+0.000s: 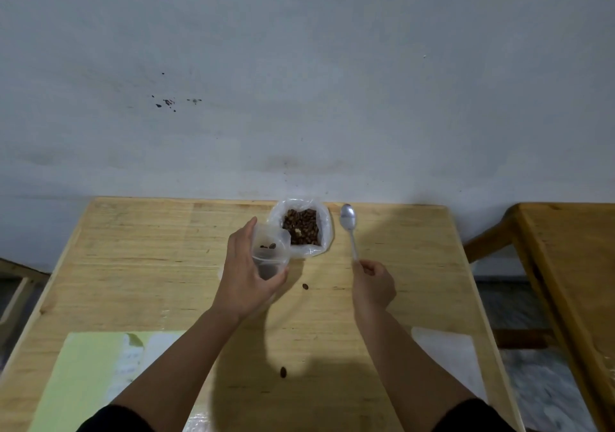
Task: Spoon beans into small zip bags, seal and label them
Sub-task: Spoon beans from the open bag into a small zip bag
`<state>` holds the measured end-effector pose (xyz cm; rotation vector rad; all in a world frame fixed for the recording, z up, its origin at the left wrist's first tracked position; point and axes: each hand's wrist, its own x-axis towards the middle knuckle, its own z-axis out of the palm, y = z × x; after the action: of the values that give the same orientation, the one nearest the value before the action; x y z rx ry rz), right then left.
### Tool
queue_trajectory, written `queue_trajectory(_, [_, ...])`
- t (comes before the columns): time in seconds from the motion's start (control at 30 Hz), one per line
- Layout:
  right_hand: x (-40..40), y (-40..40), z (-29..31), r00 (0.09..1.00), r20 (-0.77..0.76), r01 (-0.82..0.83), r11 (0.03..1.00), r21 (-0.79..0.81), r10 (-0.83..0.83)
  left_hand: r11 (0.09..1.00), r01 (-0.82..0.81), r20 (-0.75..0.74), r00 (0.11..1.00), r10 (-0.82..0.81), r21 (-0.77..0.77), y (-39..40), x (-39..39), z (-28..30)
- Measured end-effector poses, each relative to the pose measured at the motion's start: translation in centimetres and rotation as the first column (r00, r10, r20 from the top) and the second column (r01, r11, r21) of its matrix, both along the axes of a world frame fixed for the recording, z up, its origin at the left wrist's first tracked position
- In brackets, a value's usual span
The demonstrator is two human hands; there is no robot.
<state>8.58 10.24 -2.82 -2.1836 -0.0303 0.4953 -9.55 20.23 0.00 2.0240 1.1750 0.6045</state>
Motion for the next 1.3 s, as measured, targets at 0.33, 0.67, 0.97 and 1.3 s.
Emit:
queue_trajectory(0.33, [-0.9,0.5,6.3,0.902,0.051,-0.415,0.826,0.380,0.429,0.999,0.007,0.104,0.994,-0.013,0.054,-3.2,2.8,1.9])
queue_trajectory(0.67, [-0.2,0.9,10.8,0.777,0.013,-0.567,0.691,0.449,0.629,0.995,0.022,0.160,0.986,-0.038,0.102,-5.1,3.8,5.1])
queue_trajectory(0.97, [-2.3,-0.1,14.9,0.716,0.043,-0.577,0.555,0.599,0.697,0.988,-0.135,0.310,0.945,0.106,0.076,-3.9,0.0,9.1])
queue_trajectory(1.3, [-9.5,-1.5,16.5,0.752,0.306,-0.628,0.493,0.601,0.584,0.990,-0.140,0.478,0.867,0.140,-0.037,-5.0,-7.8,12.1])
